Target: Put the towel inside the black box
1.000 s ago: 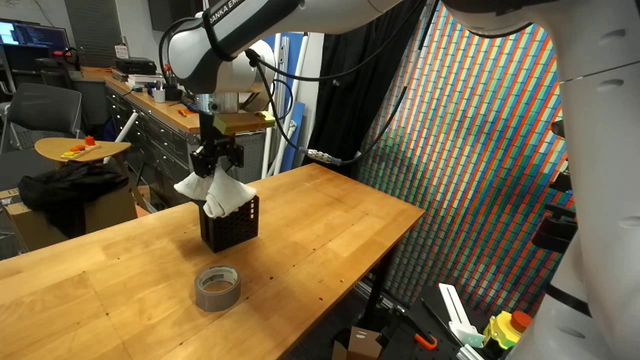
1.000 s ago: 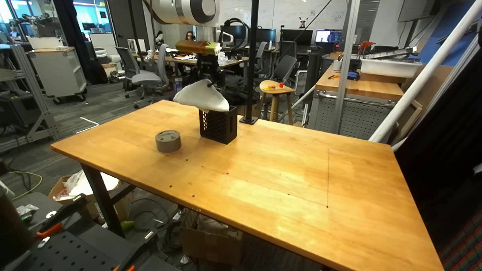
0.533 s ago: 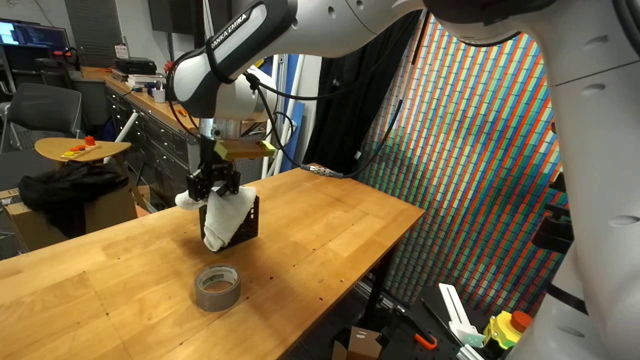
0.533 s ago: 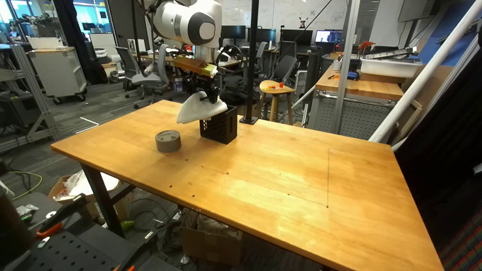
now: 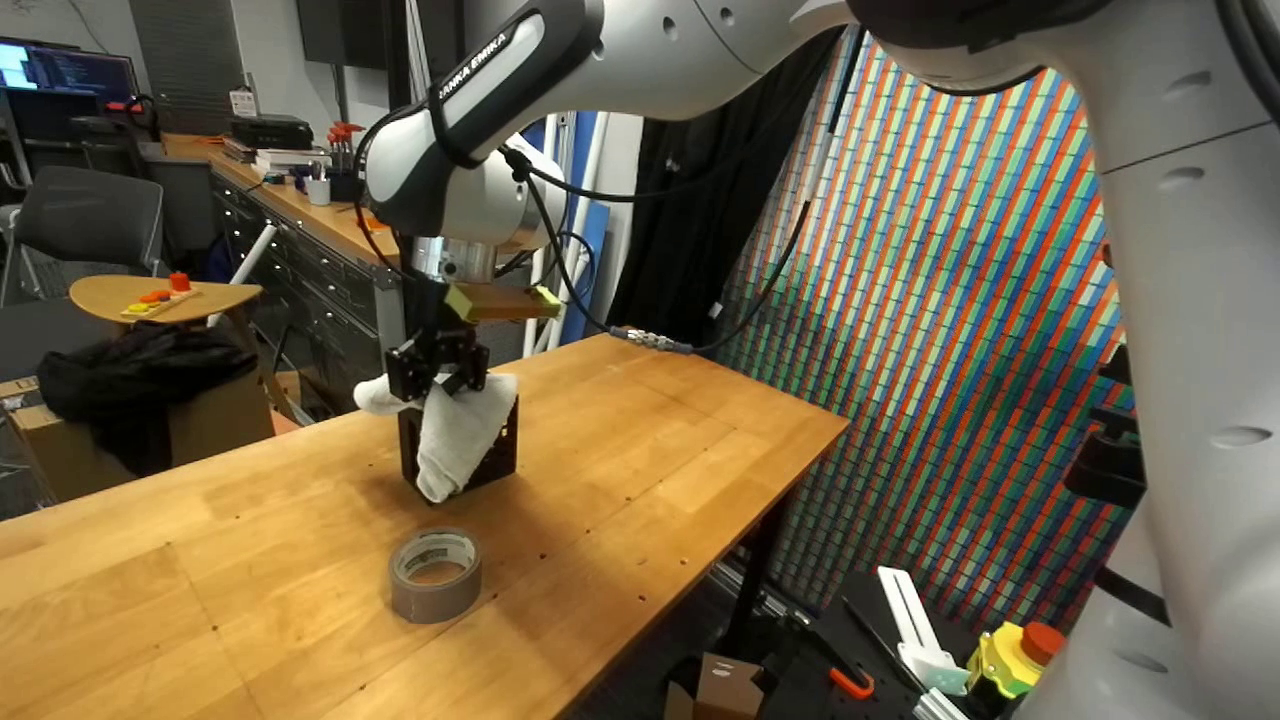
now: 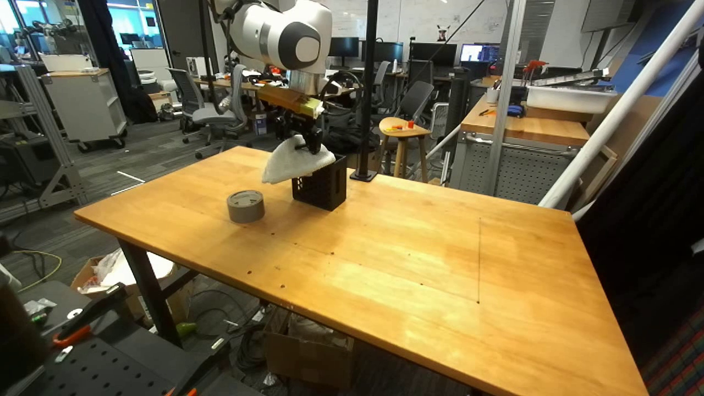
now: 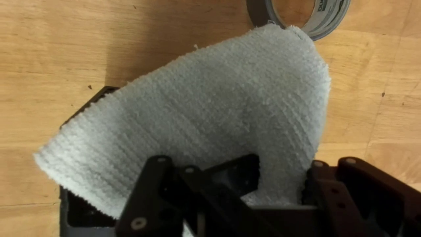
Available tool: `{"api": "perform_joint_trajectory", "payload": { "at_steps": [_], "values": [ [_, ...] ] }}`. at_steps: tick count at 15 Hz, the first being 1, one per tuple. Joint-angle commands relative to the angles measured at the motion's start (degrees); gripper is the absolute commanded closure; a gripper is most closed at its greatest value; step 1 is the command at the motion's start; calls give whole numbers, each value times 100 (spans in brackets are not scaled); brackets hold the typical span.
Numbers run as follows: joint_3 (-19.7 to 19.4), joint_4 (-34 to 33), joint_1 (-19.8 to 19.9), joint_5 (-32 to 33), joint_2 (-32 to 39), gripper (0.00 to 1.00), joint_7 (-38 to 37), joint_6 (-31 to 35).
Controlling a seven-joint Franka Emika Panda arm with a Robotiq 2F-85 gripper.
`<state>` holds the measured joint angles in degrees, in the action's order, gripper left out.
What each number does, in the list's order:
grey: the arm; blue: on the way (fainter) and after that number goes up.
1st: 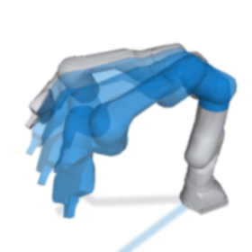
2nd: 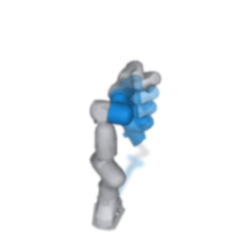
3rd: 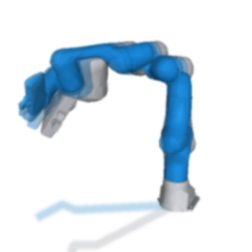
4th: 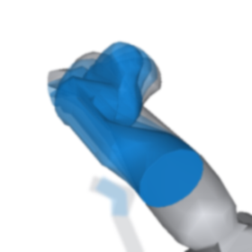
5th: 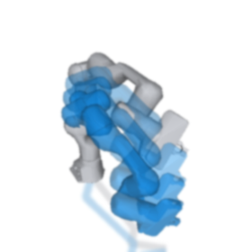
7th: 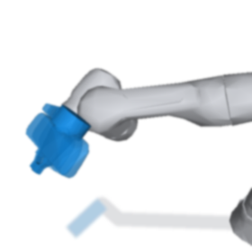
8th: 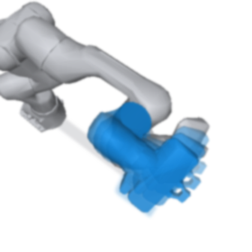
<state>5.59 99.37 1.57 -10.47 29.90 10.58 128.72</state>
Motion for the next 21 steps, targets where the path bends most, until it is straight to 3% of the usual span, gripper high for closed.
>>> {"api": "perform_joint_trajectory", "payload": {
  "at_steps": [1, 7, 10, 12, 13, 19, 21],
  "values": [
    [-13, 19, 34, 50, -246, 65, 126, -101],
    [-87, 26, -45, 315, -575, 18, 91, -151],
    [-100, -10, -82, 519, -687, 0, 81, -182],
    [-108, -19, -118, 667, -748, 35, 66, -197],
    [-106, -21, -135, 731, -775, 36, 59, -216],
    [-85, 3, -235, 921, -783, 84, 48, -211],
    [-111, -42, -261, 1014, -737, 96, 74, -232]
  ]
}}
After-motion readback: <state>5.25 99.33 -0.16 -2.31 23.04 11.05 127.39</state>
